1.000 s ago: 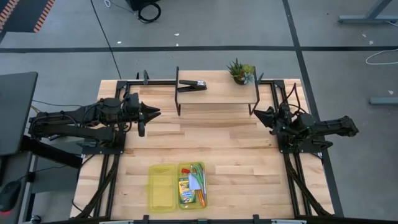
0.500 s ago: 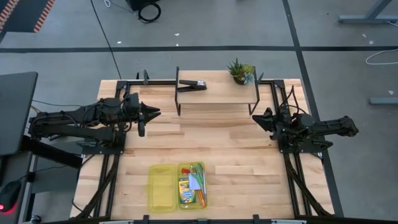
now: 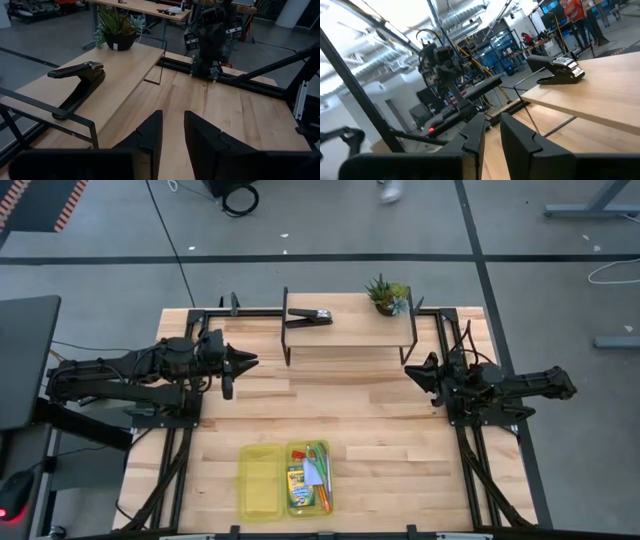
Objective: Pack school essentials
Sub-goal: Return to Home Position
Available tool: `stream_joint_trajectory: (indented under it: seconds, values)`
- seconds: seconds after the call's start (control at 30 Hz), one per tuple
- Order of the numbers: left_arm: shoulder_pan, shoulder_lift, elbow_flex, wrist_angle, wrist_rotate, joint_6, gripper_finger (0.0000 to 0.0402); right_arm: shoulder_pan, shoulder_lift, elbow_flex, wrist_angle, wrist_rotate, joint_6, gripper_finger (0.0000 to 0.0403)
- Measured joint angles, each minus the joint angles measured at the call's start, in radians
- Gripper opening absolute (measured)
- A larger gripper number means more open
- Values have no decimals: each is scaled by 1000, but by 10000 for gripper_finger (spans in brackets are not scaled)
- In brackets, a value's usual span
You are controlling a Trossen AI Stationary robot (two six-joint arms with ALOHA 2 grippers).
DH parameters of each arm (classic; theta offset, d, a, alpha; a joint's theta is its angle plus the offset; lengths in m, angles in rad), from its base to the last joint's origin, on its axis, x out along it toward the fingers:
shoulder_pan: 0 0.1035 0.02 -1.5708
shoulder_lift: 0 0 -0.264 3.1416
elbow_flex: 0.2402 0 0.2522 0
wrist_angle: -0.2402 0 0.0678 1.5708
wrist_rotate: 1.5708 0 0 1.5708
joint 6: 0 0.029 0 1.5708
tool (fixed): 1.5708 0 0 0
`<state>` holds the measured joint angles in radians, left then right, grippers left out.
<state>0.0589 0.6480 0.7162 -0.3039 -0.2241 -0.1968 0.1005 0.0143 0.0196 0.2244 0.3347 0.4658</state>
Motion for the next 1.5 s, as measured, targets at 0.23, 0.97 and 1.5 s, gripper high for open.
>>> stream_joint_trajectory:
  seconds: [0.23,0.97,1.5]
  values:
    - [0,0,0,0,0,-1,82,0,4,0,-68,2,-141,67]
    - [0,0,0,0,0,0,80,0,5,0,-80,2,-338,68]
    - [0,0,0,0,0,0,84,0,5,1,-122,-3,-311,68]
